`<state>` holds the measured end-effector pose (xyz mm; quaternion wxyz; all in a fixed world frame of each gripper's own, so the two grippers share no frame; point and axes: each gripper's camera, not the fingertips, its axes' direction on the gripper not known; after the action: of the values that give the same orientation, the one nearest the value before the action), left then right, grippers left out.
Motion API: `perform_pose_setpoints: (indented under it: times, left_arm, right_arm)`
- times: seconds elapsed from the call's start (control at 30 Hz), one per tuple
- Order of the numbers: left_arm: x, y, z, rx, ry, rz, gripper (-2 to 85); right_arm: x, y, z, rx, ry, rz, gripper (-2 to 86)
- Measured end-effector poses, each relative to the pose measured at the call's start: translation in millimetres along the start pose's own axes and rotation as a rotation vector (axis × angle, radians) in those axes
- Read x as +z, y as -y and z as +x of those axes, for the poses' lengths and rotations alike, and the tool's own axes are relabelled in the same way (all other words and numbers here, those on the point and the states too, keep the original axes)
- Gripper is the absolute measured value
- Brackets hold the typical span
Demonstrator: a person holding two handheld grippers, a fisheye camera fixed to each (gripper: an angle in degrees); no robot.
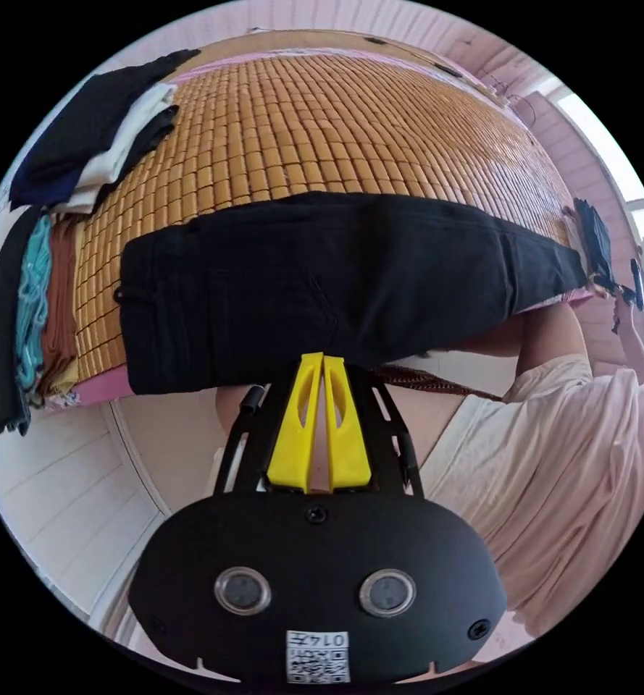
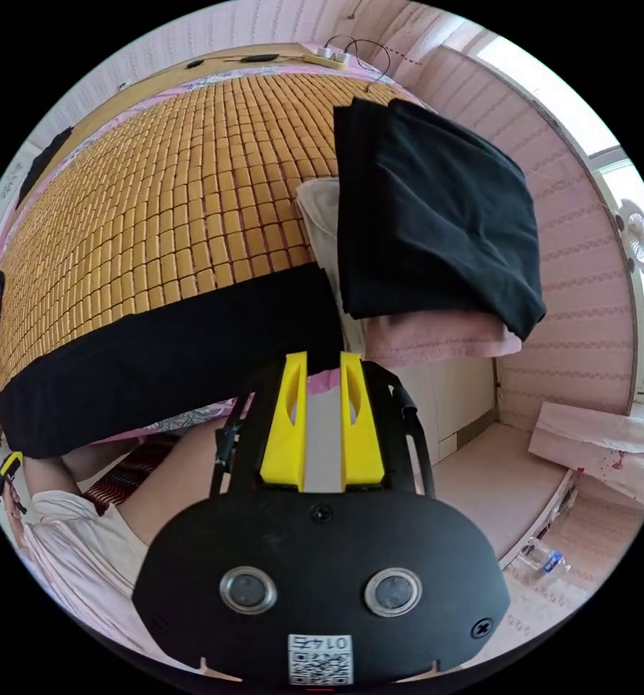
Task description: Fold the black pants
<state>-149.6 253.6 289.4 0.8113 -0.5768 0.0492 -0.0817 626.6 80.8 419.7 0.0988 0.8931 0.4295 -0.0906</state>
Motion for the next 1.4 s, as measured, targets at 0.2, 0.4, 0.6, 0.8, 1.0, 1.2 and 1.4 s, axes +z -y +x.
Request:
perform_pose_setpoints:
  times: [0.2, 0.4, 0.6, 0.8, 1.0, 1.2, 1.4]
  left_arm:
    - [-37, -23, -70, -0.259, 0.086, 0.285, 6.4]
    - [-36, -2, -117, -0.341, 0.155, 0.357, 9.9]
    - [23, 21, -132, -0.383, 0.110, 0.103, 10.1]
    - [20, 0, -125, -0.319, 0.087, 0.227, -0.3]
    - [-19, -23, -121, -0.310, 0.135, 0.437, -0.5]
    - [55, 1, -151, -0.531, 0.005, 0.239, 4.0]
    - [23, -35, -109, -0.396, 0.140, 0.463, 1.7]
  right_arm:
    - [-59, 0, -182, -0.475, 0.255, 0.232, 8.6]
    - [-65, -10, -402, -1.026, 0.447, 0.089, 11.4]
    - [-47, -16, -509, -1.059, 0.177, -0.011, 8.0]
    - [-79, -23, -533, -1.125, 0.187, 0.046, -0.6]
    - [-105, -10, -557, -1.127, 0.224, 0.084, -0.7]
    - [-66, 16, -609, -0.984, 0.164, -0.078, 0.5]
    - [-91, -5, -589, -1.005, 0.193, 0.090, -0.1]
